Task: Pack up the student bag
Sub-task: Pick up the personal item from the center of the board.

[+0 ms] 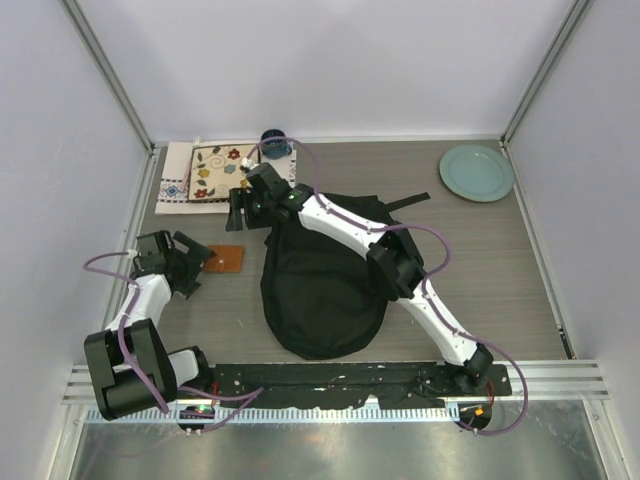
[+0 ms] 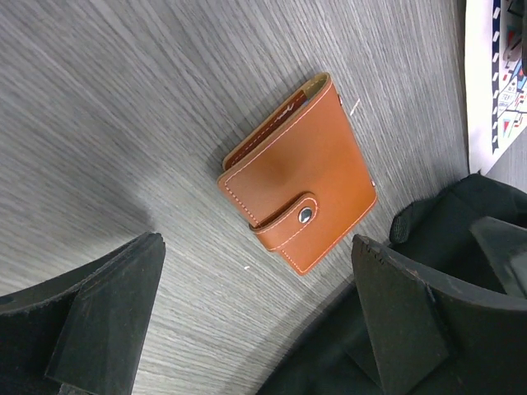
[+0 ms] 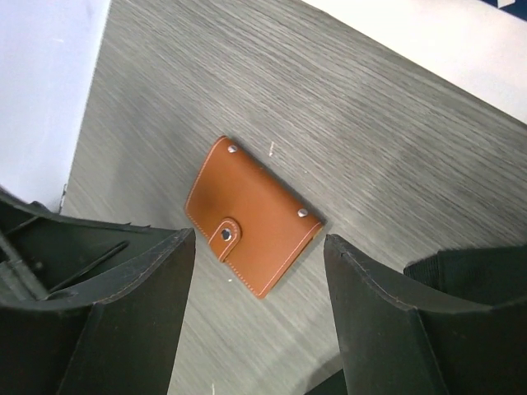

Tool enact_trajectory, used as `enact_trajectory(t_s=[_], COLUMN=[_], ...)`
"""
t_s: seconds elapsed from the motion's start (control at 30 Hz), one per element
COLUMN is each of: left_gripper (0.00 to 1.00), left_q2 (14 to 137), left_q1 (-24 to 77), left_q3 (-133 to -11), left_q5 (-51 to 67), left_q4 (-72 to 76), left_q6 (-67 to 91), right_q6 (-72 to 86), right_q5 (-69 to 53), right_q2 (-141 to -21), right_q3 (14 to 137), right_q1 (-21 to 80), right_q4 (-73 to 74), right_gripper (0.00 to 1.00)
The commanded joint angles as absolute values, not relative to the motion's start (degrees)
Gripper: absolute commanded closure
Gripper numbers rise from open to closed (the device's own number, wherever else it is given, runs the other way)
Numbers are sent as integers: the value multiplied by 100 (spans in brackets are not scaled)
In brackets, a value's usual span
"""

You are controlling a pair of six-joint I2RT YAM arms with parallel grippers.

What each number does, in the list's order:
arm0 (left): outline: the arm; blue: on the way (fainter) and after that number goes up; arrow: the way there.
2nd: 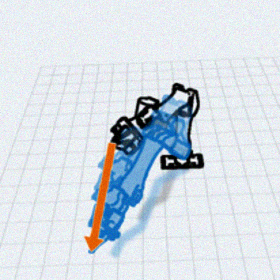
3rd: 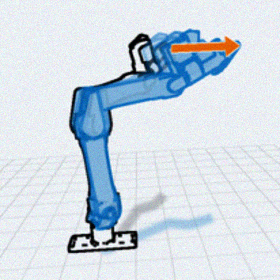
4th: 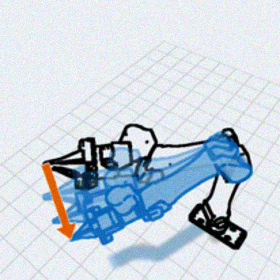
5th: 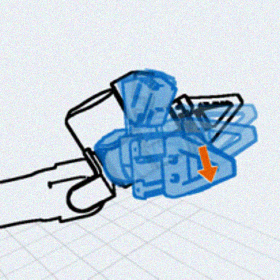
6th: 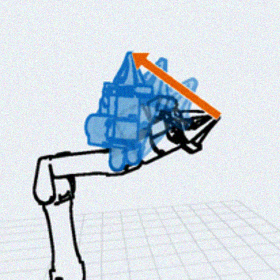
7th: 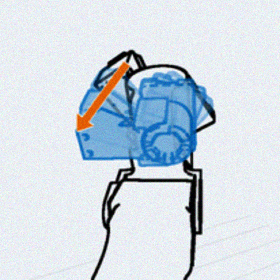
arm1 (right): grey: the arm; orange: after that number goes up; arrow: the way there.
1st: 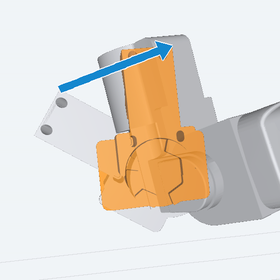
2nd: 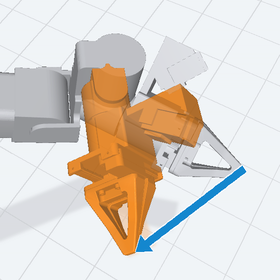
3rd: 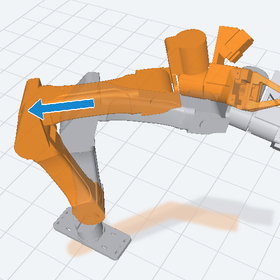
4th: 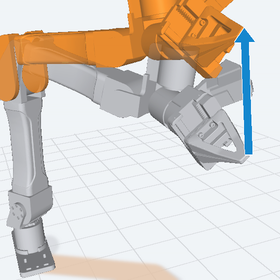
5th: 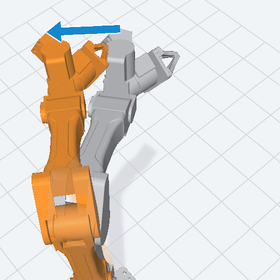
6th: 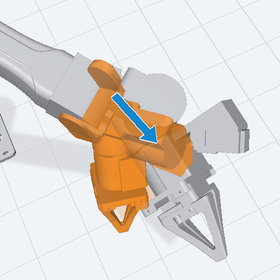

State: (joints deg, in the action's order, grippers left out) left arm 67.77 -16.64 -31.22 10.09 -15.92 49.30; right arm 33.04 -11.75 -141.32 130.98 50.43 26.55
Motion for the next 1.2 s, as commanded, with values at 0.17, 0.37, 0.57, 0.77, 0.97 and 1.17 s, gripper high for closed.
enact_trajectory(t_s=[0.17, 0.37, 0.57, 0.77, 0.97, 1.17], left_gripper=[3, 9, 15, 24, 33, 45], left_q2=[7224, 7575, 7769, 7840, 7866, 7726], left_q1=[-1767, -1775, -1775, -1784, -1784, -1775], left_q3=[-2927, -2962, -2909, -2813, -2813, -2830], left_q5=[1529, 1652, 1713, 1854, 2047, 2083], left_q4=[-396, -18, 237, 527, 659, 572], left_q6=[5027, 5080, 5071, 5159, 5177, 5150], right_q6=[3348, 3445, 3630, 3647, 3788, 3893], right_q5=[-1371, -1441, -1661, -2030, -2531, -2918], right_q2=[-14835, -15213, -15372, -15232, -14924, -14669], right_q3=[13974, 14097, 14001, 13615, 13044, 12683], right_q1=[4983, 4975, 4983, 4992, 5027, 5045], right_q4=[2813, 2786, 2646, 2382, 1899, 1591], right_gripper=[30, 30, 34, 46, 54, 57])
